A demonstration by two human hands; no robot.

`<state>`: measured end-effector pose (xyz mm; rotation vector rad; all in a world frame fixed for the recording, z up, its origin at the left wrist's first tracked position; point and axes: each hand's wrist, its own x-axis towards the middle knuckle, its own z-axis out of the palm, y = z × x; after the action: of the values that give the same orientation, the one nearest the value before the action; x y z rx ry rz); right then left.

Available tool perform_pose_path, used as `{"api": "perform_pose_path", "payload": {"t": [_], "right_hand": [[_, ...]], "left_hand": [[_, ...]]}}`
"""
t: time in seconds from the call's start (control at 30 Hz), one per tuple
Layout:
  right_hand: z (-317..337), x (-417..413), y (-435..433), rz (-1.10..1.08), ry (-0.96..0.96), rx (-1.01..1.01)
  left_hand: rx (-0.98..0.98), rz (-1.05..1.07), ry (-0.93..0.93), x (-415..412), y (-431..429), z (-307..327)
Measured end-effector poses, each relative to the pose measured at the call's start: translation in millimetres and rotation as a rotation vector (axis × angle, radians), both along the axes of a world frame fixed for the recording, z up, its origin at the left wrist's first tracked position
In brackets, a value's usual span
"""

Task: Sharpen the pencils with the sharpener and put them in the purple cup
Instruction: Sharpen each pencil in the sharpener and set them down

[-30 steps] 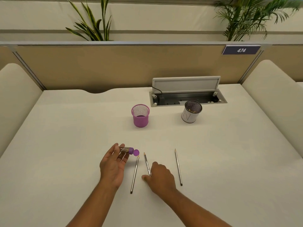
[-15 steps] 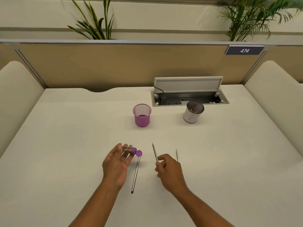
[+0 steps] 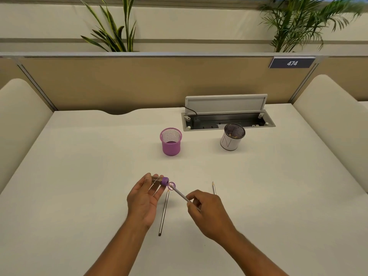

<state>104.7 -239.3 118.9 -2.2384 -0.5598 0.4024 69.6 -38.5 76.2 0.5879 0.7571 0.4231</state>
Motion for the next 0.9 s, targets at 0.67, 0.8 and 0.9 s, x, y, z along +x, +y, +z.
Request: {"api": "perform_pose_path", "payload": {"t": [0.67, 0.8, 0.9], "right_hand": [[4.3, 2.1, -4.8, 0.110, -0.314, -0.074], [6.4, 1.9, -4.1, 0.113, -0.341, -0.082], [7.0, 1.9, -3.7, 0.105, -0.351, -0.083]], "left_hand": [[0.019, -0.037, 0.031, -2.2, 1.8, 5.1], [0.023, -0.027, 0.035, -0.9, 2.2, 5.9], [0.027, -0.029, 0.030, -0.9, 1.9, 6.7]]}}
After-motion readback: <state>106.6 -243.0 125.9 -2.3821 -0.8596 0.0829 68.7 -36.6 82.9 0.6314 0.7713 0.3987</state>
